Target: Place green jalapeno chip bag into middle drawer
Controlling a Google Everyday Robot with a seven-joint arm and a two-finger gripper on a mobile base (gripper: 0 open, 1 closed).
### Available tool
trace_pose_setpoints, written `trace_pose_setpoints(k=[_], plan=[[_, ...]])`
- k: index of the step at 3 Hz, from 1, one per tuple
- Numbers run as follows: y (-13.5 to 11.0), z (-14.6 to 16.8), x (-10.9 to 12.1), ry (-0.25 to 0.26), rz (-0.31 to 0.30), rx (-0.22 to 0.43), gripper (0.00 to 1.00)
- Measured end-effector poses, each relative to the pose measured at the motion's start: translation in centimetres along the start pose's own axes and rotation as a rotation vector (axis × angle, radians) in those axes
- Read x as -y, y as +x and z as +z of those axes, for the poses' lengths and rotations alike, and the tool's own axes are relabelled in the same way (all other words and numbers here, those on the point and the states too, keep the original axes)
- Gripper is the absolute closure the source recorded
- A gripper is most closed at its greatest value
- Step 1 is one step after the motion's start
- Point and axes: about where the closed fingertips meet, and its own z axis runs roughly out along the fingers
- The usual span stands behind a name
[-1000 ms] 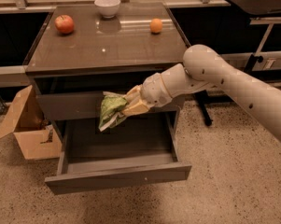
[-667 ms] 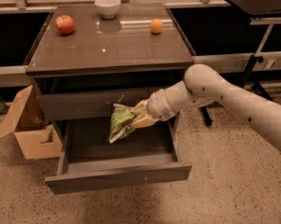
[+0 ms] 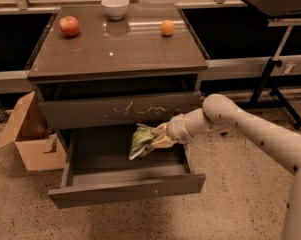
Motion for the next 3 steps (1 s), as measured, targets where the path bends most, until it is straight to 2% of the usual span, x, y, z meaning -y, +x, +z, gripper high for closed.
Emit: trace_pose_setpoints(k=[1, 2, 3], plan=[[3.9, 1.3, 1.4, 0.031, 0.063, 0.02, 1.0], [8.5, 3.2, 3.3, 0.046, 0.157, 0.019, 0.87], [10.3, 4.0, 4.2, 0.051, 0.2, 0.013, 0.64]])
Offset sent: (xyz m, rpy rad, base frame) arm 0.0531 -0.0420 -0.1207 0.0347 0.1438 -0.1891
